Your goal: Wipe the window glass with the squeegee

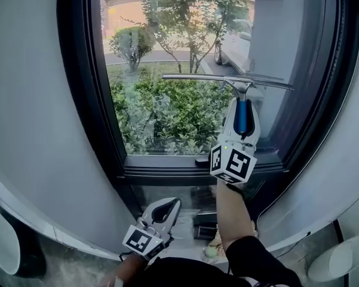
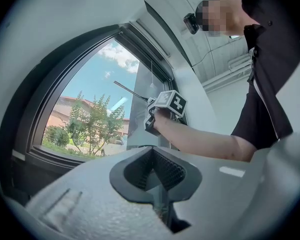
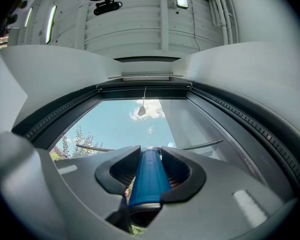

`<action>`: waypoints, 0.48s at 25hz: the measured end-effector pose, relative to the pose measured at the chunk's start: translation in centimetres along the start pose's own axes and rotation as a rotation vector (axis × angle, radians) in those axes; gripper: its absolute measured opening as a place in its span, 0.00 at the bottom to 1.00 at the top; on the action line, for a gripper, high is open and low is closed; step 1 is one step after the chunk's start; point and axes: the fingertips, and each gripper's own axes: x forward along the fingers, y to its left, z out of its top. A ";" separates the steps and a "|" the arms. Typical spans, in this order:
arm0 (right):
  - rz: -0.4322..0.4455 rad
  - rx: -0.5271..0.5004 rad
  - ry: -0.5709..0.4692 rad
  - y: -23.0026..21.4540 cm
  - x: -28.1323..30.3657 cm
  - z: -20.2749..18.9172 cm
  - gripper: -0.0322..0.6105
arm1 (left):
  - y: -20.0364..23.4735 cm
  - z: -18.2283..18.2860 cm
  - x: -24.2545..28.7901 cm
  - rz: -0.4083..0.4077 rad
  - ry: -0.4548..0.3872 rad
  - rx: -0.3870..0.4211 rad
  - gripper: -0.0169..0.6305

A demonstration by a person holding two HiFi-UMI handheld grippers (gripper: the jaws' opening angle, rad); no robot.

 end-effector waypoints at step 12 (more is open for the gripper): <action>-0.011 0.007 0.032 -0.5 -1.9 -1.6 0.26 | 0.3 -0.7 -0.6 0.015 0.017 -0.010 0.03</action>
